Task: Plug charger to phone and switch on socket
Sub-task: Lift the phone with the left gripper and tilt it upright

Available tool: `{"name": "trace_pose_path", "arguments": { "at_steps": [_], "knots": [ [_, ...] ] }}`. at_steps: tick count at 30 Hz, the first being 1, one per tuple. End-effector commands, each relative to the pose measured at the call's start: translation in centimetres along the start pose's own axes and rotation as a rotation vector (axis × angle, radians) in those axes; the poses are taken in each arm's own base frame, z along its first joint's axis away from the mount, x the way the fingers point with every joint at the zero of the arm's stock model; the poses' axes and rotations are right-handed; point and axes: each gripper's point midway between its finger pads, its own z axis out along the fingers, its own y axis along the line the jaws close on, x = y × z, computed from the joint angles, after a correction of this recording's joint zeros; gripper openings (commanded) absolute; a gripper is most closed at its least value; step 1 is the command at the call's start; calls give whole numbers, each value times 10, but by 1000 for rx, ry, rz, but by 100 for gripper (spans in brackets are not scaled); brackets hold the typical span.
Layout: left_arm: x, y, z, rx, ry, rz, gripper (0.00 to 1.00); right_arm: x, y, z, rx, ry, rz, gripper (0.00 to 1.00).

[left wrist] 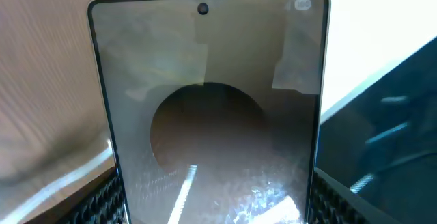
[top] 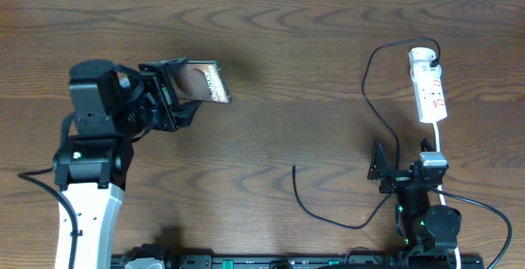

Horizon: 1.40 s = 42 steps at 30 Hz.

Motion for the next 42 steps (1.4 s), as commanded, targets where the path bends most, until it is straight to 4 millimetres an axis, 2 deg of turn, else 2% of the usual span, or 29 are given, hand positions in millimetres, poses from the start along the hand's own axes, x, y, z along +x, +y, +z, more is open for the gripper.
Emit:
{"name": "trace_pose_path", "arguments": {
  "at_steps": [1, 6, 13, 25, 28, 35, 38, 39, 42],
  "knots": [
    [35, -10, -16, -10, 189, -138, 7, 1, 2, 0, -9, 2, -6, 99],
    [50, -8, -27, -42, 321, -149, 7, 1, 2, 0, -9, 2, -6, 99],
    [63, -6, -36, -69, 417, -149, 7, 1, 2, 0, -9, 2, -6, 99],
    [62, -7, -36, -59, 415, -116, 7, 1, 2, 0, -9, 2, -6, 99],
    [48, -11, -30, -15, 327, -50, 7, 1, 2, 0, -9, 2, -6, 99],
    [2, -19, -16, 50, 80, 268, 7, 1, 2, 0, -9, 2, -6, 99],
    [-22, -4, -11, -20, -22, 267, 7, 1, 2, 0, -8, 2, -6, 99],
    [-40, 11, -9, -88, -99, 252, 7, 1, 2, 0, -9, 2, -6, 99],
    [-65, 31, -8, -188, -200, 248, 7, 1, 1, 0, -2, 2, -9, 99]
  ]
}}
